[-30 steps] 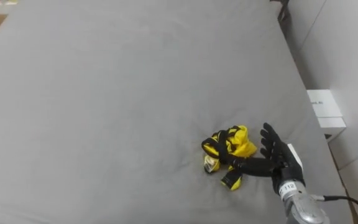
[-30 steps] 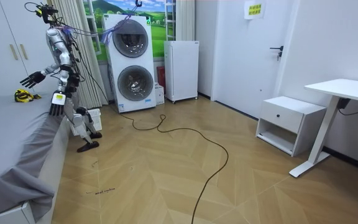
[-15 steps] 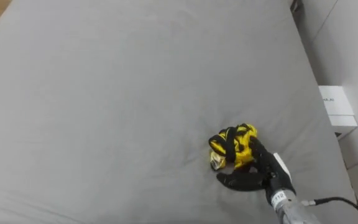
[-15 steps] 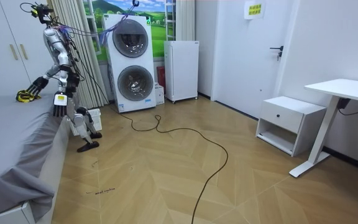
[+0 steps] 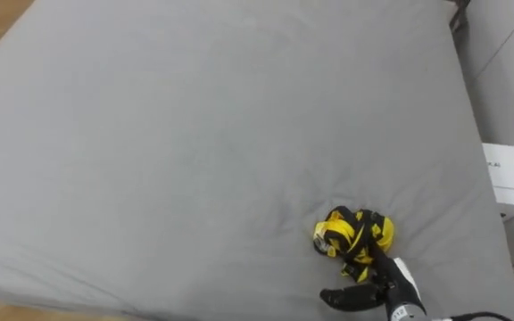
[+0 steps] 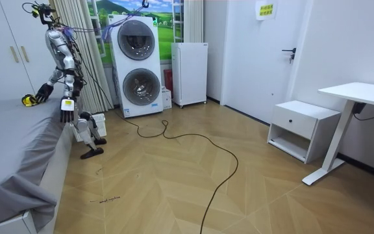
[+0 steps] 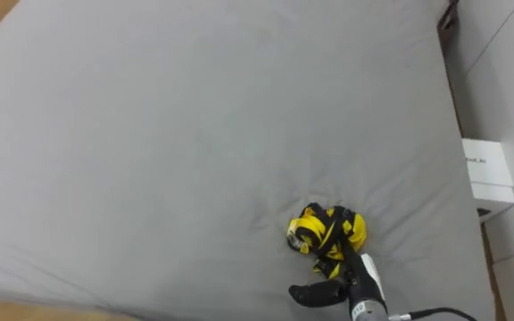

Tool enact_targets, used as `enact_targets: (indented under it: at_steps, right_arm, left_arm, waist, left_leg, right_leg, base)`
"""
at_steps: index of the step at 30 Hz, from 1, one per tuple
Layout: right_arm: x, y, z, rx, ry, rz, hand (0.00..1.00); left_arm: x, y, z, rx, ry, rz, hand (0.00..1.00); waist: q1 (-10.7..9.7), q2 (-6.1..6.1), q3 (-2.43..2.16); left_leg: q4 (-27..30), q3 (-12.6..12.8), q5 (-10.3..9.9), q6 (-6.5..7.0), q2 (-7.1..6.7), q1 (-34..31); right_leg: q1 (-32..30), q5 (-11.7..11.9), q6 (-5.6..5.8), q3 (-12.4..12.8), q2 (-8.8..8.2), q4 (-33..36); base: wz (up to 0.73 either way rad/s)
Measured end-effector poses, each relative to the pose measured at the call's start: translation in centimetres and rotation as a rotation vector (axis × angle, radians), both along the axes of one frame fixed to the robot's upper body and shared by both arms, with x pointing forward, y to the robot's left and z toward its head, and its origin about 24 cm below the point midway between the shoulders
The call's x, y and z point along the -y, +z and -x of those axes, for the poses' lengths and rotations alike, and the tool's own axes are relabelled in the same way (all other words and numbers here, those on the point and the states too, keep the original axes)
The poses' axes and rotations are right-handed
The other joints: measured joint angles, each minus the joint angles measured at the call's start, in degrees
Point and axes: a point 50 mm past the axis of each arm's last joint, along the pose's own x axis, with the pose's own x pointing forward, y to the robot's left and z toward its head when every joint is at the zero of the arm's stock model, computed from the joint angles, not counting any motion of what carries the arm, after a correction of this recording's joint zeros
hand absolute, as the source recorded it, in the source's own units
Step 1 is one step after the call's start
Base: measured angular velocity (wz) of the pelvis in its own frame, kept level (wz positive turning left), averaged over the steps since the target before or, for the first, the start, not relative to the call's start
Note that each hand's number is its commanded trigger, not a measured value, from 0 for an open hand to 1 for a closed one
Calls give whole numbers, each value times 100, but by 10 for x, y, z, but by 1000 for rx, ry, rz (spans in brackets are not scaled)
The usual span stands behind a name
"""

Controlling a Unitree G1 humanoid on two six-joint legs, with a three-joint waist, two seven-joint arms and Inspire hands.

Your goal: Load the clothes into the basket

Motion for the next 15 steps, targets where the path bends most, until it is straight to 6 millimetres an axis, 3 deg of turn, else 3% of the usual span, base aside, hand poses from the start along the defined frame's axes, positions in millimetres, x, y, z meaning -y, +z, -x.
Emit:
enact_targets:
  at_steps: [3,4,5,9,12,15]
  right_arm:
    - [3,4,-12,34,-69,46,0]
    - [6,7,-19,53,-106,72,0]
    - [9,9,-22,65,-138,83,0]
    - [44,37,-58,184,-405,148,0]
    - [69,57,-75,243,-573,162,0]
    - [77,68,-84,276,-659,169,0]
  left_arm:
    - [1,-2,-1,-20,-8,1,0]
    - [1,-2,0,-25,-10,0,0]
    - [1,-3,1,-30,-11,-1,0]
    - [1,-6,8,-97,-71,-9,0]
    - [-4,-5,5,-104,-107,-30,0]
    - [-5,-6,5,-120,-124,-33,0]
  waist:
    - [9,110,35]
    - [8,185,75]
    - [10,223,85]
    - [114,530,153]
    - [305,621,163]
    - [338,627,173]
  left_leg:
    - [181,-143,2,11,-8,-324]
    - [224,-208,3,18,-15,-463]
    - [242,-248,14,31,-20,-530]
    - [271,-325,162,83,-32,-970]
    - [129,-294,417,108,-51,-1260]
    - [-63,-286,582,128,-126,-1375]
  right_leg:
    - [-211,36,-4,-135,10,53]
    - [-319,39,-6,-196,4,117]
    - [-370,52,-8,-215,4,122]
    - [-793,196,-28,-279,-9,148]
    - [-1228,199,-33,-280,-97,313]
    - [-1419,202,-39,-275,-171,325]
  base:
    - [23]
    - [24]
    - [19]
    - [4]
    - [10]
    - [9]
